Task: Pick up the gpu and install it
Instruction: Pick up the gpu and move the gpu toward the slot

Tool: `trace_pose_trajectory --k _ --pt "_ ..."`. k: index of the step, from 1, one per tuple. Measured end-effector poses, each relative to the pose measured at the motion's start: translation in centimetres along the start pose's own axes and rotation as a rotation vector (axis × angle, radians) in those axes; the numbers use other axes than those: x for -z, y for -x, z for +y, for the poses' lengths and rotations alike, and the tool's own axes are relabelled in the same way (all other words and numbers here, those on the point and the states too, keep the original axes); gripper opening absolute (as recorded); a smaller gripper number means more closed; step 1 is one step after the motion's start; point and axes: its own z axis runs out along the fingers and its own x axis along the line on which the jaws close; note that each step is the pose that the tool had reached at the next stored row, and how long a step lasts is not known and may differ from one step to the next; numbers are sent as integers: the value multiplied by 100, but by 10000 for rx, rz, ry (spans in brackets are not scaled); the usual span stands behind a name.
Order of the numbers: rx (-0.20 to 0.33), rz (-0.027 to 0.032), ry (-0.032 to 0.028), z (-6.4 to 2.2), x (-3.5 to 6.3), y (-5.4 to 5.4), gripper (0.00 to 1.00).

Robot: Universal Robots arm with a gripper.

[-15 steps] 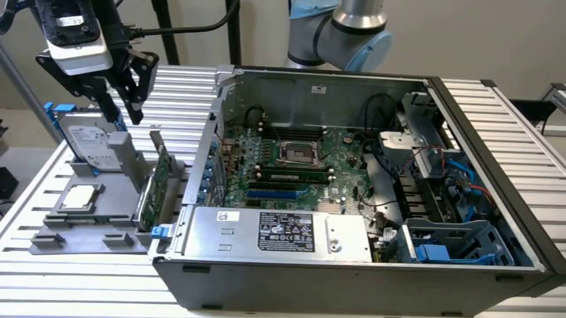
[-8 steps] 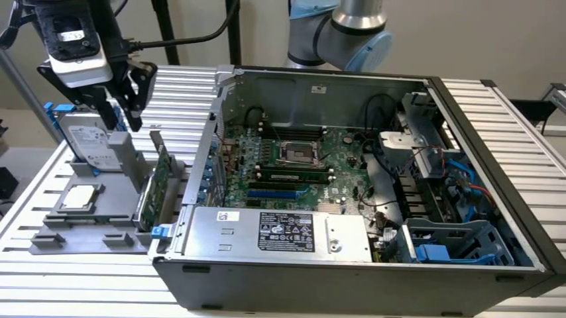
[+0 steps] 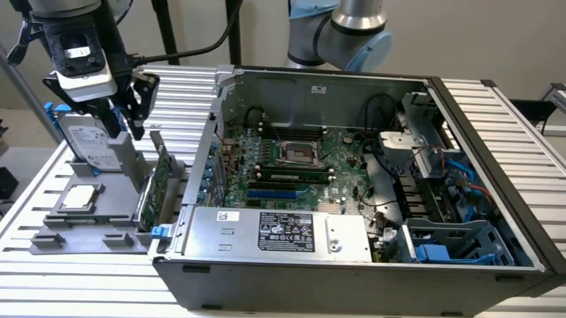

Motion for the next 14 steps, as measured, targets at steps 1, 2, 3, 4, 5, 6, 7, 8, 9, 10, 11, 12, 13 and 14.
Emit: trace_pose_trajectory --k 1,2,3,4,5,6,7,8,9,10,11,12,13,14 --pt "10 0 1 -3 -19 0 42" --pt "21 0 2 -6 -37 0 42" --pt "32 0 2 -9 -55 0 42" --pt "44 1 0 -12 -72 -1 42" --pt "59 0 1 -14 -90 -1 42" --pt "77 1 1 -15 -110 -1 42" --pt "94 0 2 -16 -128 -1 42" --pt "113 0 3 -17 -146 -1 42" --pt "132 1 3 -18 -165 -2 42" --pt "152 1 3 -19 -182 -2 42" --pt "173 2 3 -20 -200 -2 42" --pt "194 2 3 -20 -218 -3 42" --pt "216 1 5 -21 -237 -3 42" --pt "242 1 5 -21 -254 -3 42"
